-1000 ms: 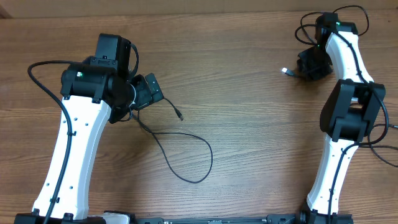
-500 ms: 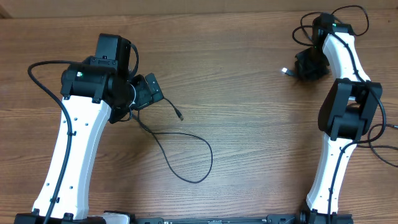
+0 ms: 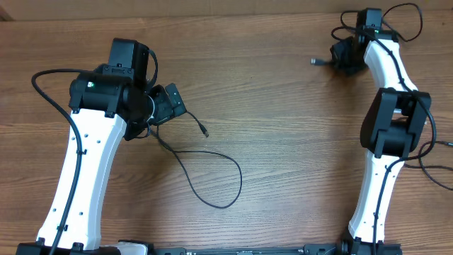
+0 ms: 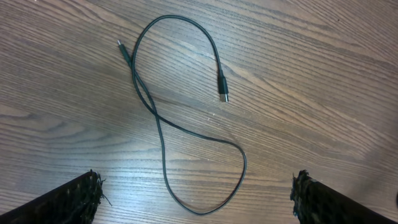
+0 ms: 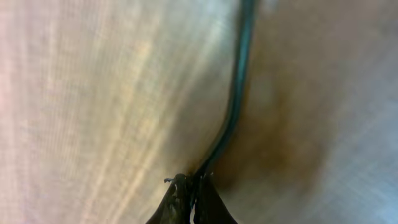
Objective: Untangle cables
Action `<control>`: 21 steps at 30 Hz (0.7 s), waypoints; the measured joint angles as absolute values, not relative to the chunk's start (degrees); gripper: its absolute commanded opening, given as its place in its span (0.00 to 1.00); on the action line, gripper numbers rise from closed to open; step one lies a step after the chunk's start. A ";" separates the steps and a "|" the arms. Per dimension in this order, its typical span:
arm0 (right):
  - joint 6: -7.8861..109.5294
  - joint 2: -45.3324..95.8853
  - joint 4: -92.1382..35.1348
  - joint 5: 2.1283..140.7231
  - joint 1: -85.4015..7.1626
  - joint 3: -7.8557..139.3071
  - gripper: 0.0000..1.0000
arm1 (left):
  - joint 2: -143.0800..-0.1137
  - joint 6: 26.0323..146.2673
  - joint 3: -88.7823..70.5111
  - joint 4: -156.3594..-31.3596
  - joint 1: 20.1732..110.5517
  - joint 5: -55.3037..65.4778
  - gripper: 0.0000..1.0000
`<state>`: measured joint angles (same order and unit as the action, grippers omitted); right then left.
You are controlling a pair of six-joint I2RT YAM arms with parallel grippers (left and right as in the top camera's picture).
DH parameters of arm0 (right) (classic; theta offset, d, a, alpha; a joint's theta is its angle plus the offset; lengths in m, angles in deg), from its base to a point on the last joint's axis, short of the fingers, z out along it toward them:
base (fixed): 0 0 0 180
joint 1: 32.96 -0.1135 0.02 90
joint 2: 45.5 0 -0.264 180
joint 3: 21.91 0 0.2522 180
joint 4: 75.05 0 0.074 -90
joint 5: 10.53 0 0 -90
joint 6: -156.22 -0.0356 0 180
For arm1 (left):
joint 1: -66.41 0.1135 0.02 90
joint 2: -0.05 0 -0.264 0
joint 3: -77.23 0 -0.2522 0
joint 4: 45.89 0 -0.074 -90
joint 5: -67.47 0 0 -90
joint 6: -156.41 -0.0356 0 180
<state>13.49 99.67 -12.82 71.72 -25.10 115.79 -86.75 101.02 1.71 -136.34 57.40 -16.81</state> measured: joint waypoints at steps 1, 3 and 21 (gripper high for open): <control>13.51 99.80 -14.13 71.41 -25.10 115.77 0.04 | -86.75 101.02 1.71 -136.36 57.40 -16.79 0.99; 13.49 100.02 -17.21 70.76 -25.08 115.72 0.04 | -86.75 101.02 1.71 -136.34 57.40 -16.81 0.99; 15.57 100.32 -12.23 61.89 -15.20 124.23 1.00 | -86.75 101.02 1.71 -136.34 57.40 -16.81 1.00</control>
<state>15.57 100.32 -12.23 61.89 -15.20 124.23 -86.75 101.02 1.71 -136.34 57.40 -16.81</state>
